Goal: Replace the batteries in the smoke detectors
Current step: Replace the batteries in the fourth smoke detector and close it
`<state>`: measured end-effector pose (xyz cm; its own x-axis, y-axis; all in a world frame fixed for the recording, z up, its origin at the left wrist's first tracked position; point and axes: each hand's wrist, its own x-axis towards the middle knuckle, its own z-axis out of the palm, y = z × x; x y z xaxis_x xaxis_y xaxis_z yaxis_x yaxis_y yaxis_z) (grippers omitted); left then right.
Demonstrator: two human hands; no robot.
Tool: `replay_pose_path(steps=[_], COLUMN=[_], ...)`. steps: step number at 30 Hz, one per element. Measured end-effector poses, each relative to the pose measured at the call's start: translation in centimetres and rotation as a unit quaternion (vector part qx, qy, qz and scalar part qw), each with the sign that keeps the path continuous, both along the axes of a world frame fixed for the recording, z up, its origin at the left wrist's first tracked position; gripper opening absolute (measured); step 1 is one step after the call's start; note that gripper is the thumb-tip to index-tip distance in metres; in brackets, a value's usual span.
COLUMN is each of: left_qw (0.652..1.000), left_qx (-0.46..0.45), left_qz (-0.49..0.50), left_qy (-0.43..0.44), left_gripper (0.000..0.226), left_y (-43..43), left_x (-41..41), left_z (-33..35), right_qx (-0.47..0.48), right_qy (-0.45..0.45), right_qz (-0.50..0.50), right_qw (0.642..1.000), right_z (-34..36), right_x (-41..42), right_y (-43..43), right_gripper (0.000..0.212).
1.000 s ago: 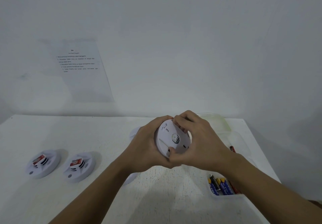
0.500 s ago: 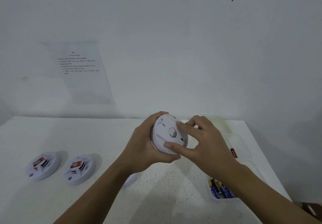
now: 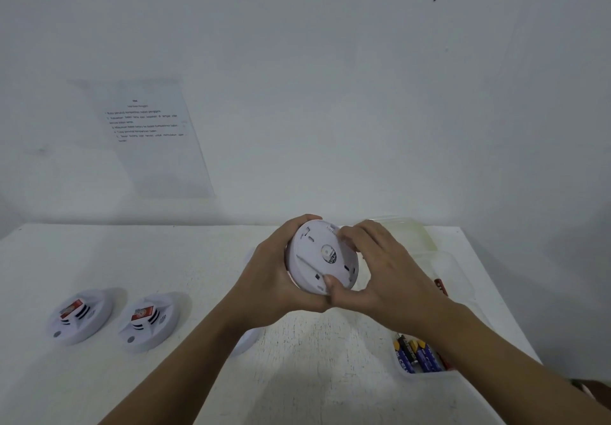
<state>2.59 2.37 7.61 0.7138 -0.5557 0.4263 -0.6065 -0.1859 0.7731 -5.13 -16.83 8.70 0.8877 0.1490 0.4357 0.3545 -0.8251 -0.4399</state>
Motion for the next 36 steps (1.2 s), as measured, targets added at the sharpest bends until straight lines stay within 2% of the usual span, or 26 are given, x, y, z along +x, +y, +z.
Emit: replay_pose_path(steps=[7, 14, 21, 25, 36], left_qw=[1.0, 0.999, 0.998, 0.998, 0.997], left_qx=[-0.006, -0.033, -0.061, -0.051, -0.04], left_qz=[-0.007, 0.008, 0.023, 0.036, 0.068], left_qy=[-0.001, -0.007, -0.005, -0.004, -0.019], left_gripper=[0.083, 0.08, 0.084, 0.084, 0.078], left_y=[0.1, -0.1, -0.3, -0.5, -1.4], left_x=[0.0, -0.8, -1.3, -1.2, -1.3], left_z=[0.2, 0.4, -0.1, -0.7, -1.9], right_qx=[0.067, 0.049, 0.077, 0.102, 0.085], right_qy=[0.039, 0.044, 0.023, 0.012, 0.01], right_qz=[0.024, -0.005, -0.031, -0.052, -0.103], right_qw=[0.997, 0.998, 0.996, 0.993, 0.991], right_z=[0.4, -0.3, -0.2, -0.5, -0.7], right_x=[0.2, 0.3, 0.4, 0.4, 0.9], right_y=[0.2, 0.9, 1.2, 1.3, 1.9], right_gripper=[0.048, 0.069, 0.059, 0.06, 0.068])
